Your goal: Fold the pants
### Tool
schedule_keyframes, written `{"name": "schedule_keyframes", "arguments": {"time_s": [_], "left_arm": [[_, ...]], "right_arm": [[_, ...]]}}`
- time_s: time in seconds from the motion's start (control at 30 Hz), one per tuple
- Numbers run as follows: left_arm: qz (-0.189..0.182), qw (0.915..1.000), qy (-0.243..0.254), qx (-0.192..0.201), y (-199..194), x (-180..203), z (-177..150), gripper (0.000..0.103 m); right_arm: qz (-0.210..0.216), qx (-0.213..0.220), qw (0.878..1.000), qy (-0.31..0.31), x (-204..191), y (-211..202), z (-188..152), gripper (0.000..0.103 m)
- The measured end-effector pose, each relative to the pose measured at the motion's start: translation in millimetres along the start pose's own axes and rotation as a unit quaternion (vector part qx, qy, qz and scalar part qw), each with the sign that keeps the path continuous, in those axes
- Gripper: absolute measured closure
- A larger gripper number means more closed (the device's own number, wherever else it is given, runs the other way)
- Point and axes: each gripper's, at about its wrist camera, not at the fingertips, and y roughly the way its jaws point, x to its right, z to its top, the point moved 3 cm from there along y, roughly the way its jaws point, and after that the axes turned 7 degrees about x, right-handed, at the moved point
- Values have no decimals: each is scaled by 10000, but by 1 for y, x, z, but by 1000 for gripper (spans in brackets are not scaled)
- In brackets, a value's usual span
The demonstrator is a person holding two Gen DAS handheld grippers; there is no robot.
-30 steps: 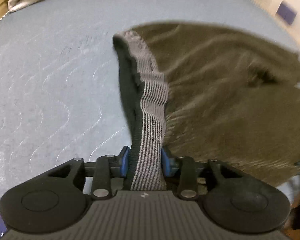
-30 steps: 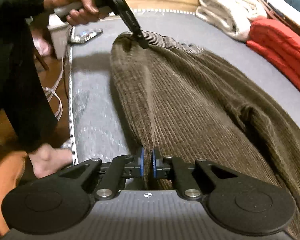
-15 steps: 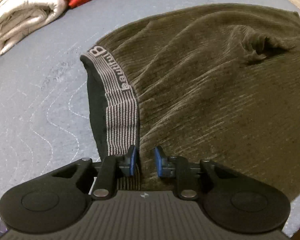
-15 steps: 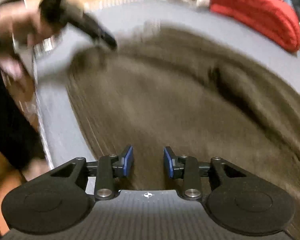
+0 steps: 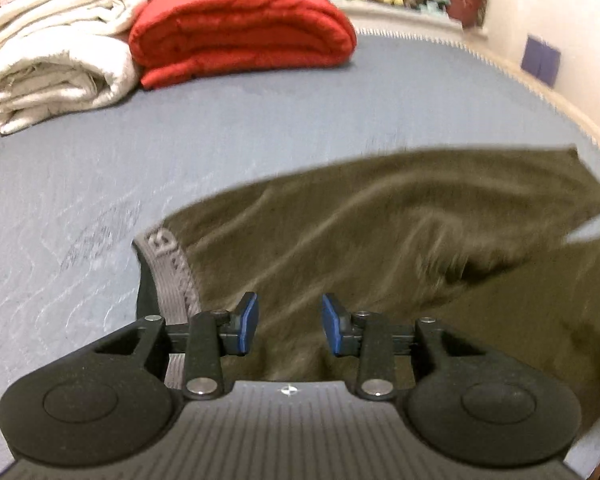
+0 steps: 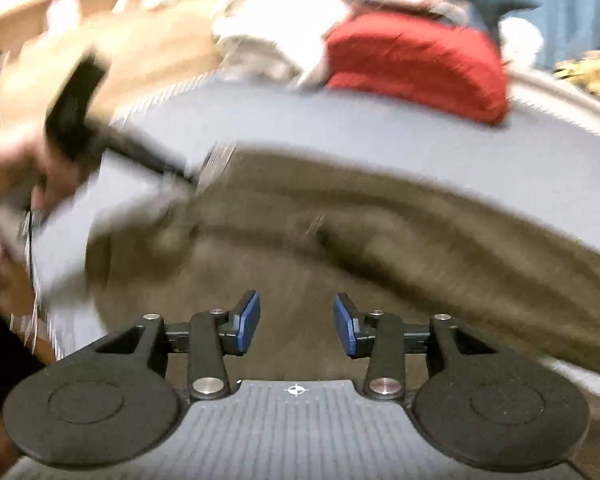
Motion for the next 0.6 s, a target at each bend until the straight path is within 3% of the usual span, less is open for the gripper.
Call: {"name": "schedule_keyframes", "arguments": {"time_s": [0.1,0.2,0.3,0.33,0.47,0.5,0.53,0.57,0.6], "left_arm": [[-47,9995,-211,237,-8,12,18,64],[-148,9988,-236,393,-8,26,30,64],[-271,9987,-147,417,-1,40,34,69],[-305,9986,-92,412,1,45,34,75],[-451,9984,3,338,11,55,30,96],[-527,9982,26,300,15,54,31,97],[-559,9980,54,289,17,52,32,97],[-579,9979,93,278,20,49,35,97],[-601,9977,134,288,21,45,37,97]], "right_arm": [[-673,384,9959,471,16,-20,40,47],[-1228,675,9836,1136,35,-43,65,39],[-1376,971,9698,1766,56,-54,57,34],[-1390,990,9660,1941,65,-51,48,34],[-1622,490,9547,2445,96,-24,19,37],[-1617,483,9530,2518,101,-22,18,39],[-1607,475,9521,2557,106,-21,17,50],[-1600,504,9519,2565,109,-22,17,69],[-1614,554,9516,2557,113,-23,18,75]]}}
